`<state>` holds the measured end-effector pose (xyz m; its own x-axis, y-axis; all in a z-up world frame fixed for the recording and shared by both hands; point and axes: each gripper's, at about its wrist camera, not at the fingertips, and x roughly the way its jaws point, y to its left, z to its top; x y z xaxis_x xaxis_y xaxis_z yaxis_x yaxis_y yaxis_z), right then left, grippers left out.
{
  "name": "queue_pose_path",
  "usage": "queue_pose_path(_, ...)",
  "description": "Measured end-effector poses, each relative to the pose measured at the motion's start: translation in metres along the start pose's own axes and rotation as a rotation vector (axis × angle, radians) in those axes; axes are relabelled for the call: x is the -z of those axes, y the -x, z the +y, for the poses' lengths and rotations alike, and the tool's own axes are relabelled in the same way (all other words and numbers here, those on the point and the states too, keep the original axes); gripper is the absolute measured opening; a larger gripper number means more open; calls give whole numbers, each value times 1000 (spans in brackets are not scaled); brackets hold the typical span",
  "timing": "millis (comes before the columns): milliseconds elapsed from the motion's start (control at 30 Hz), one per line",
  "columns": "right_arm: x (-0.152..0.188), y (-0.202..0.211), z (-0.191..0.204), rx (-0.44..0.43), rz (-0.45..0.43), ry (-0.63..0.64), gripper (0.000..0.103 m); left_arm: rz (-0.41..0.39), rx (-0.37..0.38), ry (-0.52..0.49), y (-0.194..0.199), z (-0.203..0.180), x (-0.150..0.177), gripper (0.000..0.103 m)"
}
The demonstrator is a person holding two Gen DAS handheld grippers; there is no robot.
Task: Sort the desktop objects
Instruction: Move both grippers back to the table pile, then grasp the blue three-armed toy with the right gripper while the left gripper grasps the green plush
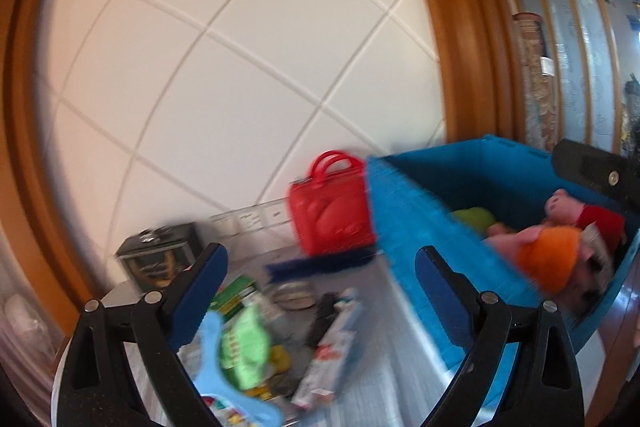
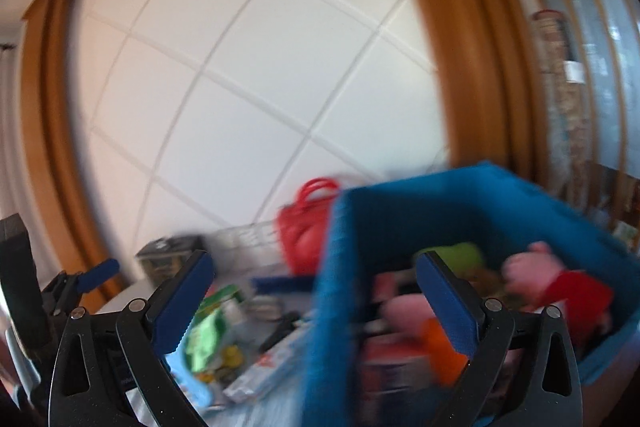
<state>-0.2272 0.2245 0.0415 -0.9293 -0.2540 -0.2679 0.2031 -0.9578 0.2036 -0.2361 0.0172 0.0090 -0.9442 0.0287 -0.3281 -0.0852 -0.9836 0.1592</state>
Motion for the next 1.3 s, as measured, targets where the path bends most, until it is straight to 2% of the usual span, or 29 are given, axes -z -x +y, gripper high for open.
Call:
queue_pose_path(267, 59, -67, 125, -220, 121, 80, 103, 33, -160, -9, 7, 135, 36, 96)
queue_pose_path(433, 125, -122, 198, -364, 258, 181, 102, 75, -232, 6, -4, 198, 52, 96)
queue_pose_path(500, 152, -146, 219, -408, 327, 239, 99, 90, -243, 21, -12, 218, 61, 96)
queue_pose_path(533, 171, -163, 232, -435, 374, 299, 91, 96, -255, 34, -16, 227, 66, 96)
queue_pose_path(567, 184, -172, 241, -443, 408, 336, 82, 104, -263, 46, -18, 234, 70, 96)
queue_pose_path(633, 216, -201, 258, -459, 505, 430, 73, 131, -269, 81, -31, 248, 79, 96)
queue_pose_path(700, 242, -228, 266, -482, 579, 458, 72, 161, -269, 104, -47, 262, 88, 96)
queue_pose_path(867, 283, -283, 278, -523, 688, 561, 71, 220, -272, 160, -80, 286, 111, 96)
queue_pose_path(1000, 304, -317, 279, -517, 723, 619, 62, 252, -275, 171, -103, 296, 125, 96)
queue_pose_path(1067, 311, -324, 282, -520, 734, 643, 52, 265, -273, 177, -115, 300, 131, 96)
queue_pose_path(1233, 327, -330, 294, -456, 696, 777, 50, 297, -236, 181, -137, 301, 143, 96)
queue_pose_path(1300, 330, -333, 298, -420, 692, 779, 44, 303, -230, 171, -140, 299, 145, 96)
